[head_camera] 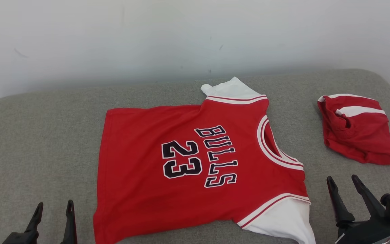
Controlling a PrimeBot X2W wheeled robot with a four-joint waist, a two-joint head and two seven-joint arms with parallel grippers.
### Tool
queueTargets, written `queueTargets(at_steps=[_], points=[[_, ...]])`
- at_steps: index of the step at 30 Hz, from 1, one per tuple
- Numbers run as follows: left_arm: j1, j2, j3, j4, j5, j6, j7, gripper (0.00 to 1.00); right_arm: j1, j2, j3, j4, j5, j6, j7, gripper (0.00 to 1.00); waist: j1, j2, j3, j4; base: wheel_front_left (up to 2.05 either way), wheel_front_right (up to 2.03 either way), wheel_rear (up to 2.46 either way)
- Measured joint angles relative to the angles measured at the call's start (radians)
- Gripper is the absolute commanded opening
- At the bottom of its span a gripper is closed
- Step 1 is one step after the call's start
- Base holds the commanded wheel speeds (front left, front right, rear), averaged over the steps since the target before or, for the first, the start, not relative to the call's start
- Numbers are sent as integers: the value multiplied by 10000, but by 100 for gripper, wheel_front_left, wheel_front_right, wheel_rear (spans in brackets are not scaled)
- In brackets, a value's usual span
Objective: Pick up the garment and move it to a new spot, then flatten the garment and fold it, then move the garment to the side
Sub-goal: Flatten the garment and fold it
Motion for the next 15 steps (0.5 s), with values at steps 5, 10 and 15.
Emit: queueTargets(at_steps=[5,10,15], points=[[-1,0,-10,0,-2,0,61,100,-5,0,4,23,0,2,-2,100,0,0,-19,11,0,0,0],[-6,-10,12,-19,-44,0,67,100,-20,6,2,36,2,2,-6,100,0,0,-46,13,0,0,0],[-7,-10,19,-21,-81,0,88,100,-21,13,12,82,2,13,-13,100,0,1,-81,7,0,0,0]])
